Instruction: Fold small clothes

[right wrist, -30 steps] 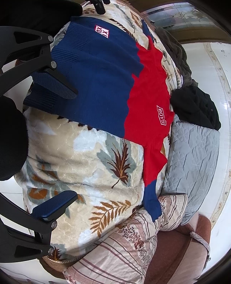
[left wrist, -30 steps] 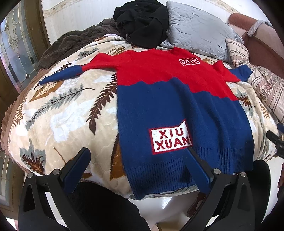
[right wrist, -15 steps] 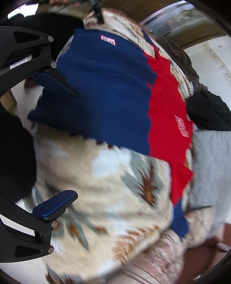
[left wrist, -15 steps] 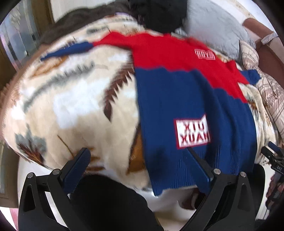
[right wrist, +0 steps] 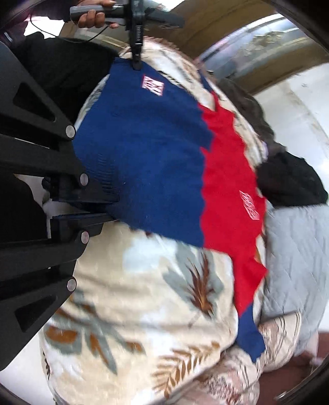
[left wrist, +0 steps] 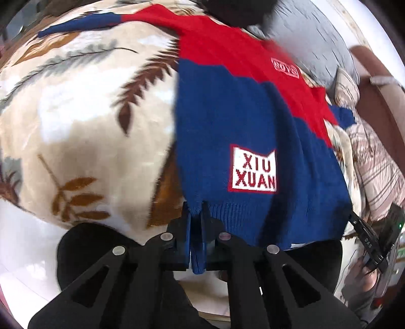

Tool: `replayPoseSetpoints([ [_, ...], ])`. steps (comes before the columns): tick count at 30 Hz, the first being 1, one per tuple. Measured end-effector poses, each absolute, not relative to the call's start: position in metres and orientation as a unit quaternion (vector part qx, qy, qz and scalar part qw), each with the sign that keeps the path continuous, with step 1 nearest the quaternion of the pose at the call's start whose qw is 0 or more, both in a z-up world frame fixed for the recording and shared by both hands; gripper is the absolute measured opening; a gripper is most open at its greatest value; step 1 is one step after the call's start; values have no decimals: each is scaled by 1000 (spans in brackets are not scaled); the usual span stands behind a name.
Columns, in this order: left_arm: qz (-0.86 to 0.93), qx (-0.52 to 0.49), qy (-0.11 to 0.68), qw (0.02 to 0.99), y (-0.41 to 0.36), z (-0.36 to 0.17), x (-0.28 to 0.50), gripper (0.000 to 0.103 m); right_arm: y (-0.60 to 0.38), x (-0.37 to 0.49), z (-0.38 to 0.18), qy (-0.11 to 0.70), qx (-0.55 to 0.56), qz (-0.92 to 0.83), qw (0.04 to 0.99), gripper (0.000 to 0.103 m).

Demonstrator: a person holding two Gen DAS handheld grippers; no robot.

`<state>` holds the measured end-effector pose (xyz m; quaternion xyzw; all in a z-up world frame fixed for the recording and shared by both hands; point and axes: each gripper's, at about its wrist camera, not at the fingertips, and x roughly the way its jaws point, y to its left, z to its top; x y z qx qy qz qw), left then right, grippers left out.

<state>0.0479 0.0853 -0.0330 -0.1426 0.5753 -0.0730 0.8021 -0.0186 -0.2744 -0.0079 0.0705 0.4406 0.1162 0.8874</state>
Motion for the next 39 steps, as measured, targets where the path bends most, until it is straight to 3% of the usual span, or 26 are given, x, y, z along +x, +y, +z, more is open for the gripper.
replayPoseSetpoints([
  [10, -60, -125, 610, 780, 92, -58, 41, 4, -306, -16, -45, 497, 109, 90, 856, 6],
  [13, -92, -131, 600, 784, 95, -40, 34, 4, -311, -11, -32, 489, 126, 89, 858, 14],
  [15, -106, -107, 571, 807, 91, -16, 33, 6, -317, -2, -17, 462, 140, 88, 871, 25],
  [16, -113, -97, 557, 817, 87, -6, 35, 11, -320, 7, -8, 448, 149, 89, 877, 40],
  [17, -124, -90, 540, 828, 83, 5, 42, 24, -320, 16, -4, 439, 153, 85, 881, 44],
  [18, -126, -85, 526, 837, 80, 11, 50, 33, -320, 30, -1, 431, 158, 83, 884, 44],
  [19, -122, -79, 513, 846, 76, 15, 62, 50, -318, 48, 0, 431, 163, 84, 883, 44],
  [20, -115, -71, 498, 857, 71, 17, 76, 54, -318, 61, -3, 433, 168, 81, 882, 44],
  [25, -97, -69, 492, 862, 45, 4, 141, 54, -306, 137, -31, 466, 163, 40, 869, 40],
  [27, -85, -69, 502, 858, 37, -6, 161, 54, -296, 143, -37, 469, 136, 42, 872, 6],
  [31, -60, -67, 515, 852, 42, -24, 174, 54, -304, 139, -15, 423, 128, 34, 897, 5],
  [35, -54, -79, 519, 849, 51, -36, 173, 54, -324, 147, -43, 467, 152, 25, 871, 6],
  [39, -86, -108, 520, 843, 55, -20, 181, 54, -327, 152, -20, 434, 195, 38, 879, 14],
])
